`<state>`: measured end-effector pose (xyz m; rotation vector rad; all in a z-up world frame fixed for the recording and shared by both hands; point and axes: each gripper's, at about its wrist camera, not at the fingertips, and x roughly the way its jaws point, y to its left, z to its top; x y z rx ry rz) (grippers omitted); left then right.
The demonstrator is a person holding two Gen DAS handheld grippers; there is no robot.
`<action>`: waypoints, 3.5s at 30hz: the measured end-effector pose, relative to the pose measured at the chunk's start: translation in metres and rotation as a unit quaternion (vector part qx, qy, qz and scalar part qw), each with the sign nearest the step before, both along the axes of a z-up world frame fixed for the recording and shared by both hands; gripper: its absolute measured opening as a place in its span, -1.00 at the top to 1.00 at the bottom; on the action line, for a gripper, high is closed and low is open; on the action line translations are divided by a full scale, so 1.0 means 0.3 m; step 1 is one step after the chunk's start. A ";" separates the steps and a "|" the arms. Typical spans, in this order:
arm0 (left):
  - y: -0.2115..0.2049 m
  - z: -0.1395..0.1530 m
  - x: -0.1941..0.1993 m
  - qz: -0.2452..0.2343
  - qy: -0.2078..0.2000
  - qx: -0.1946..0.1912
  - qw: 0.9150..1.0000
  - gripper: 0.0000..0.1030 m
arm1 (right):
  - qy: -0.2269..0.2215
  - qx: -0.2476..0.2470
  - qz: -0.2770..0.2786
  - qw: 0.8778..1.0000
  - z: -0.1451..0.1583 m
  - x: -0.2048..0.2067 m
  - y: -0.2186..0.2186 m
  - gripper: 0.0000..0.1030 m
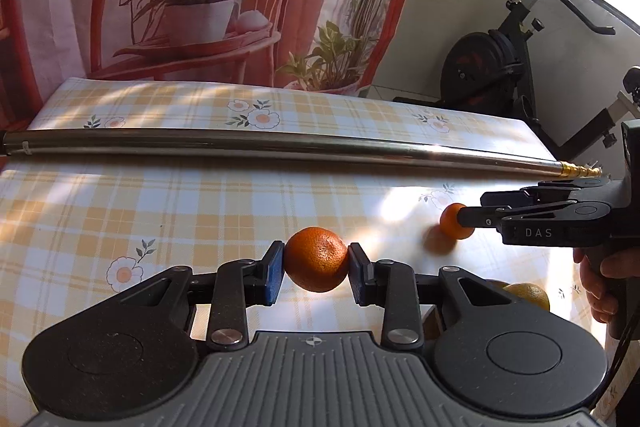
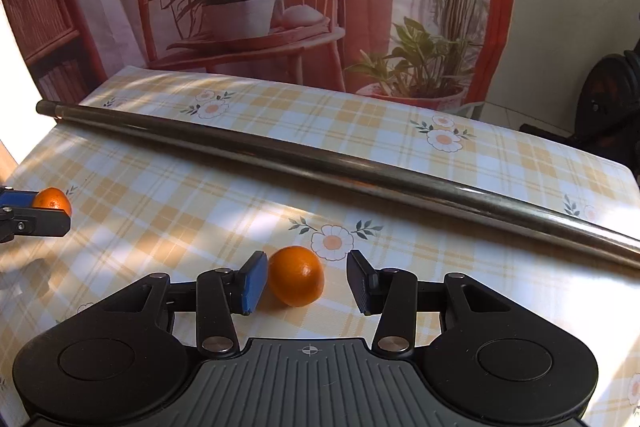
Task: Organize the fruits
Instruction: 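Close the right tool on the last mandarin while the left tool holds its mandarin, then carry both mandarins over the white plate with both tools, then lower both mandarins into the plate and open both tools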
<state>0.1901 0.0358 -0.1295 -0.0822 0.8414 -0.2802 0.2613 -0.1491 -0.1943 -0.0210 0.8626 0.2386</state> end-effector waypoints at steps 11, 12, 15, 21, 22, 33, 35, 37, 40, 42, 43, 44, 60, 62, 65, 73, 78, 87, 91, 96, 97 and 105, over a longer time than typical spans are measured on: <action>0.068 0.016 -0.102 0.028 -0.009 -0.028 0.999 0.32 | 0.040 -0.040 0.030 0.998 -0.055 0.049 0.062 0.38; 0.069 0.016 -0.108 0.029 -0.008 -0.036 0.999 0.32 | 0.041 -0.043 0.031 0.998 -0.055 0.051 0.064 0.38; 0.055 0.021 -0.137 0.022 -0.015 -0.042 0.999 0.32 | 0.043 -0.040 0.012 0.998 -0.040 0.040 0.059 0.38; 0.013 0.028 -0.181 -0.007 -0.014 -0.043 0.999 0.32 | 0.005 0.039 -0.035 0.999 0.054 -0.079 0.003 0.38; 0.006 0.031 -0.188 -0.012 -0.014 -0.045 0.999 0.32 | -0.002 0.046 -0.040 0.998 0.069 -0.104 -0.004 0.38; -0.087 0.037 -0.298 -0.064 -0.016 -0.039 0.997 0.32 | -0.073 0.111 -0.076 0.988 0.162 -0.469 -0.049 0.38; -0.098 0.032 -0.316 -0.070 -0.016 -0.030 0.997 0.32 | -0.077 0.120 -0.079 0.987 0.152 -0.512 -0.052 0.38; -0.104 0.025 -0.331 -0.076 -0.011 -0.020 0.997 0.32 | -0.078 0.121 -0.084 0.986 0.135 -0.548 -0.053 0.38; -0.112 0.015 -0.352 -0.082 -0.006 -0.010 0.997 0.32 | -0.072 0.129 -0.089 0.985 0.114 -0.584 -0.057 0.38; -0.121 0.009 -0.359 -0.088 -0.003 -0.008 0.996 0.32 | -0.071 0.132 -0.088 0.985 0.106 -0.607 -0.061 0.38; -0.128 0.007 -0.360 -0.090 0.000 -0.007 0.996 0.32 | -0.071 0.132 -0.088 0.985 0.103 -0.613 -0.062 0.38; -0.136 0.003 -0.360 -0.094 0.002 -0.006 0.996 0.32 | -0.070 0.133 -0.089 0.985 0.100 -0.618 -0.063 0.38; -0.324 -0.086 -0.321 -0.183 0.029 0.062 0.981 0.32 | -0.070 0.148 -0.099 0.981 0.070 -0.663 -0.102 0.38; -0.348 -0.095 -0.310 -0.193 0.028 0.071 0.978 0.32 | -0.070 0.148 -0.102 0.981 0.067 -0.668 -0.111 0.38; -0.362 -0.114 -0.299 -0.198 0.032 0.080 0.977 0.32 | -0.071 0.152 -0.104 0.980 0.059 -0.675 -0.119 0.38; -0.393 -0.146 -0.279 -0.215 0.045 0.082 0.972 0.32 | -0.069 0.153 -0.105 0.980 0.056 -0.674 -0.120 0.38; -0.415 -0.156 -0.284 -0.233 0.032 0.092 0.968 0.31 | -0.068 0.152 -0.106 0.980 0.056 -0.672 -0.118 0.38; -0.293 -0.047 -0.336 -0.189 -0.022 0.038 0.981 0.17 | -0.069 0.138 -0.100 0.983 0.072 -0.669 -0.094 0.38; -0.188 -0.006 -0.343 -0.122 -0.039 0.026 0.991 0.17 | -0.055 0.149 -0.088 0.983 0.071 -0.651 -0.076 0.38; -0.060 0.030 -0.350 -0.048 -0.052 0.014 0.997 0.17 | -0.045 0.139 -0.040 0.988 0.089 -0.608 0.002 0.38; -0.040 0.033 -0.350 -0.038 -0.051 0.009 0.998 0.17 | -0.042 0.134 -0.027 0.990 0.093 -0.597 0.023 0.38; 0.019 0.040 -0.364 -0.013 -0.046 -0.011 0.999 0.17 | -0.008 0.114 0.026 0.993 0.077 -0.518 0.149 0.38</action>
